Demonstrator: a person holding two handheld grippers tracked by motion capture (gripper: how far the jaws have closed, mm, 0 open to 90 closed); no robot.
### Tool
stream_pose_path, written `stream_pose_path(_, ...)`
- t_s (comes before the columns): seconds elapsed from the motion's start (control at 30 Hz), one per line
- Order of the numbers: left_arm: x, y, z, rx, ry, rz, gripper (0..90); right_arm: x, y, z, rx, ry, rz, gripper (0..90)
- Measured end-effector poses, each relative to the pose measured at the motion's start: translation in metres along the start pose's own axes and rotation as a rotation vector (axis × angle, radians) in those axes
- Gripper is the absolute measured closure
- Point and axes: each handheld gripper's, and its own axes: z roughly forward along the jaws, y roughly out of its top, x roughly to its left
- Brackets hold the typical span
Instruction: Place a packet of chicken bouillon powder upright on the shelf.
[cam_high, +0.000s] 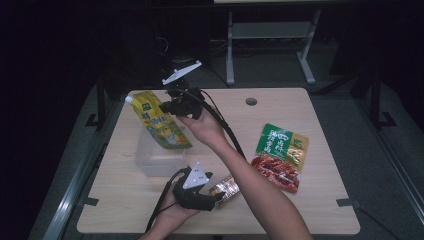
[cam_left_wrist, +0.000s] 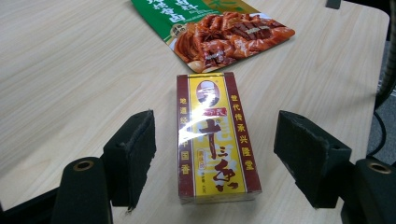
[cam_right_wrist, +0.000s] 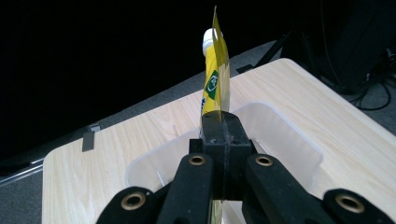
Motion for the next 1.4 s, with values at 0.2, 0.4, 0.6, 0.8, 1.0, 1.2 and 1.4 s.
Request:
stream_pose_path(0.2,-0.002,0.0,-0.001,0.001,-0.007,0.0,28.8,-0.001,-0.006,0.021,0.017,0.016,0.026,90.0)
stream_pose_path(0.4,-0.005,0.0,0.002,0.001,-0.015,-0.003,28.7,-0.005,-0.018,0.037,0.028,0.035,0.061,90.0)
stream_pose_path(0.6,-0.007,0.0,0.003,0.008,-0.019,-0.004,28.7,-0.005,-0.029,0.045,0.053,0.048,0.071,90.0)
stream_pose_path(0.8,-0.007,0.0,0.004,0.007,-0.019,0.004,28.7,-0.005,-0.028,0.045,0.078,0.041,0.031,88.8)
stream_pose_path(1.0,-0.007,0.0,0.004,0.007,-0.016,0.003,28.8,-0.007,-0.025,0.052,0.133,0.052,0.02,78.6)
stream_pose_path(1.2,-0.007,0.0,0.002,0.005,-0.016,0.006,28.8,-0.01,-0.026,0.071,0.19,0.061,0.02,72.1)
stream_pose_path(1.4,-0.008,-0.001,0.003,0.01,-0.018,0.003,28.8,-0.013,-0.029,0.081,0.22,0.049,0.039,86.2)
